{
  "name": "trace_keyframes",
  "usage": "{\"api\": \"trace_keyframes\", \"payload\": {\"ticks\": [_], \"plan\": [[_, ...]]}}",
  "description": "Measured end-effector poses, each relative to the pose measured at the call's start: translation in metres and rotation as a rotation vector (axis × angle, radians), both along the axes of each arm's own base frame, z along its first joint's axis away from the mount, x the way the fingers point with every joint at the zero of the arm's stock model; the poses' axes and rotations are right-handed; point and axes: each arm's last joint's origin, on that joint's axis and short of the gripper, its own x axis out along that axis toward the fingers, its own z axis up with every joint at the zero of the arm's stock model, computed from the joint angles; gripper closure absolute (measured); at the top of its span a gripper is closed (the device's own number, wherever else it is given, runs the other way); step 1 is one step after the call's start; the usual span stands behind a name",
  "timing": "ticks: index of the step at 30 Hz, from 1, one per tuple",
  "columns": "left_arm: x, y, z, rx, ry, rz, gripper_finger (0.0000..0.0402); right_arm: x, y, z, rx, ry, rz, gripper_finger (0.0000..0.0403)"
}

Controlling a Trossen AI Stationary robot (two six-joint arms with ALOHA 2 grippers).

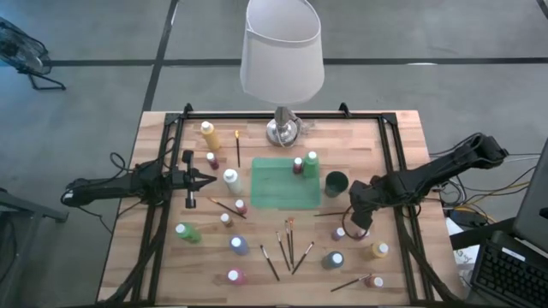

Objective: Pick & Place Paint Supplies
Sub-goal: Put the pink paint bottle into the green bin

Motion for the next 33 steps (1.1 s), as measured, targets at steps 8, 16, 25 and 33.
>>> {"api": "trace_keyframes", "payload": {"ticks": [8, 16, 25, 33], "plan": [[0.000, 0.000, 0.000, 0.000, 0.000, 0.000, 0.0385, -0.004, 0.000, -0.017, 0.008, -0.020, 0.001, 0.0171], [0.000, 0.000, 0.000, 0.000, 0.000, 0.000, 0.0385, -0.008, 0.000, -0.025, 0.026, -0.006, -0.001, 0.0170], [0.000, 0.000, 0.000, 0.000, 0.000, 0.000, 0.0385, -0.003, 0.001, -0.024, 0.067, -0.046, -0.106, 0.0191], [0.000, 0.000, 0.000, 0.000, 0.000, 0.000, 0.0385, 0.005, 0.005, -0.009, 0.114, -0.087, -0.148, 0.0186]]}}
